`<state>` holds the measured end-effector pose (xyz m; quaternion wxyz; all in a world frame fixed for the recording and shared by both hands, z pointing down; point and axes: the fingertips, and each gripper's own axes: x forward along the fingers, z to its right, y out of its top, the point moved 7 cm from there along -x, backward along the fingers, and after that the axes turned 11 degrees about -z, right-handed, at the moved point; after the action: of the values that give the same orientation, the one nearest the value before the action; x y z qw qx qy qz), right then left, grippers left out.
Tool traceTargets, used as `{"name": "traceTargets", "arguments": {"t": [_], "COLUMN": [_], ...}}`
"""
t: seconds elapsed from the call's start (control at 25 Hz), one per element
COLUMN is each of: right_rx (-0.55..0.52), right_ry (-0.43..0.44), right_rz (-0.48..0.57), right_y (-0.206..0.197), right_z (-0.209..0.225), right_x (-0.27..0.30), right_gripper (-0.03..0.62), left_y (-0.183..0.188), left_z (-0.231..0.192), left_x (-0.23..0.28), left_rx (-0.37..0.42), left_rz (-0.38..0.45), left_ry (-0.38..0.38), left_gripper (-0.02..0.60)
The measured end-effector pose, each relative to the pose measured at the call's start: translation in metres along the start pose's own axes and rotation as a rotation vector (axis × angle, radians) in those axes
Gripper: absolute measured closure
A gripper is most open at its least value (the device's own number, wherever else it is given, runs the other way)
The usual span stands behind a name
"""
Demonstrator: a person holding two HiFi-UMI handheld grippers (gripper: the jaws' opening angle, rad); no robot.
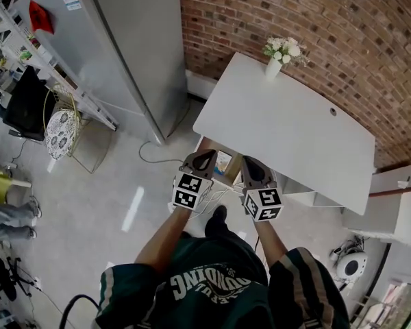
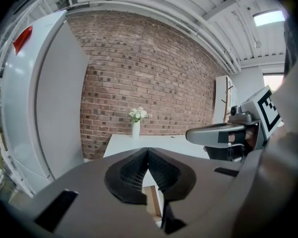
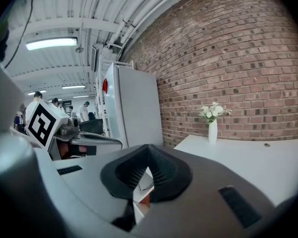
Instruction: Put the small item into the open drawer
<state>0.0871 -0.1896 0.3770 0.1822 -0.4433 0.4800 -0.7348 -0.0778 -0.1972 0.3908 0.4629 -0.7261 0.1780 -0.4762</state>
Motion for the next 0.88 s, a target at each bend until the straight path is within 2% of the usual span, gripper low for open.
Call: {"name": "traceTargets", "arguments": {"t": [0.2,0.88], "right_rx": [-0.009,-0.003], "right_ry": [-0.013,-0.007], "right_rz": [0.001,-0.016], "right_y": [-0.002,-0.006], "right_z": [-0.003,-0.010], "right_x": [-0.003,0.008], "right_gripper": [0.569,0.569], "left_y": [0.003,-0.012], "left_z": [-0.001,-0.009], "left_x": [-0.006,-0.006], "left_rx": [0.008,-0.001], "left_rz": [0.014,-0.015], "left_ry": [0.006,0.007], "left_gripper": [0.566,0.566]}}
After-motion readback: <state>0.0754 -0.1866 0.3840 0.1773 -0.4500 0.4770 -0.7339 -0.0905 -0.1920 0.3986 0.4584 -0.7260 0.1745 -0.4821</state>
